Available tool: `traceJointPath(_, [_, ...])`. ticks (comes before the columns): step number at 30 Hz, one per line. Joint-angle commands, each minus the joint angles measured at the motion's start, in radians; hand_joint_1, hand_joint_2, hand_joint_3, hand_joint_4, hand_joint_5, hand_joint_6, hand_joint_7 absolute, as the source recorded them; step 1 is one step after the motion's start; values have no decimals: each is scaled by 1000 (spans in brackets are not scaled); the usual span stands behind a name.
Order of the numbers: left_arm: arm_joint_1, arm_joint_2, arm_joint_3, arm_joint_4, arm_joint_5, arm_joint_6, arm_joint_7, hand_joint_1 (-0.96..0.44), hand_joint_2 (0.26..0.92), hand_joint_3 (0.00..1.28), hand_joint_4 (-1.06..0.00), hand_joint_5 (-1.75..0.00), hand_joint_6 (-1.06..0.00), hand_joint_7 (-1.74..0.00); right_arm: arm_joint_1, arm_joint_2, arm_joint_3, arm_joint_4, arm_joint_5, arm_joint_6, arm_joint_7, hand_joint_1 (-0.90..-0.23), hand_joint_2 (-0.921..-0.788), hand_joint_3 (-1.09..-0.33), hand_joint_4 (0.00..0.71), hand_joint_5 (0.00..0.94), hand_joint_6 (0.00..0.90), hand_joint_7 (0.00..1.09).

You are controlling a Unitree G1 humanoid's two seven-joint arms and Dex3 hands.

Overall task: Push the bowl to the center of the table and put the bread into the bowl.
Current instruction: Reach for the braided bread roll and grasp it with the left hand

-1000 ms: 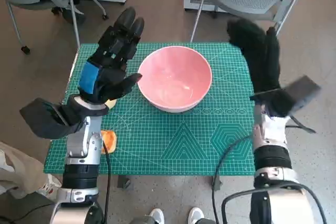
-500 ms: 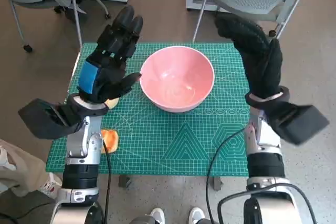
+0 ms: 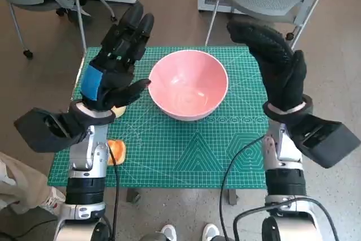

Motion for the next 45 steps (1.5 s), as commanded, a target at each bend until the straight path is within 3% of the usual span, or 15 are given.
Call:
traceJointPath(1, [9,7,6,-12,-15,3,-5,-656,921,181,-50,-1,-198,-42,26,8,5,-5,2,20,-3,-656,-921,-885,105,12,108,156])
traceJointPath(3, [58,71,4,-118,4,53,-14,-683,921,158,-32,-1,-180,-32,33,11,10,-20,3,32,-5,-657,-921,-884,98,8,103,156])
traceJointPath(5, [128,249,5,-290,81,188,-60,-706,907,129,-16,0,-149,-20,40,12,13,-35,2,43,-8,-658,-921,-883,92,5,98,156])
traceJointPath(7, [185,437,18,-475,167,392,-106,-689,844,78,-6,1,-90,-8,44,13,14,-46,1,51,-11,-659,-921,-883,88,2,93,157])
traceJointPath(11, [207,502,24,-560,187,498,-111,-656,789,38,-1,1,-50,-2,46,13,15,-53,0,56,-12,-659,-921,-882,86,1,88,160])
traceJointPath(12, [238,549,48,-663,250,601,-92,-651,782,33,0,1,-45,-1,48,12,16,-58,2,59,-11,-659,-921,-882,86,1,87,162])
traceJointPath(13, [275,577,77,-758,315,683,-66,-549,736,29,0,1,-66,-14,49,11,16,-65,3,62,-11,-659,-921,-882,86,1,86,163])
traceJointPath(15, [337,587,129,-864,395,740,-19,-460,704,28,1,1,-114,-42,51,9,17,-75,4,64,-10,-660,-921,-879,82,0,79,163])
traceJointPath(16, [360,569,149,-867,401,710,-5,-428,693,29,1,1,-134,-55,51,9,17,-77,4,63,-10,-660,-921,-878,80,0,76,163])
traceJointPath(19, [397,549,173,-878,408,678,9,-415,689,32,-21,-11,-179,-89,49,9,16,-78,3,60,-11,-661,-921,-876,76,0,68,164])
traceJointPath(23, [429,555,180,-926,430,734,13,-403,689,32,-57,-30,-205,-123,42,11,16,-68,0,57,-12,-662,-921,-874,74,0,62,167])
traceJointPath(33, [472,577,199,-996,430,862,-6,-351,684,13,-99,-46,-95,-409,29,18,16,-39,2,48,-7,-661,-921,-875,70,0,51,174])
traceJointPath(42, [507,611,220,-980,391,866,-47,-307,676,7,-137,-45,-122,-398,25,22,14,-21,2,35,-3,-650,-921,-884,60,0,41,185])
traceJointPath(45, [512,644,204,-991,396,915,-67,-275,673,5,-141,-37,-135,-371,25,23,15,-21,3,38,-3,-650,-921,-888,59,0,38,189])
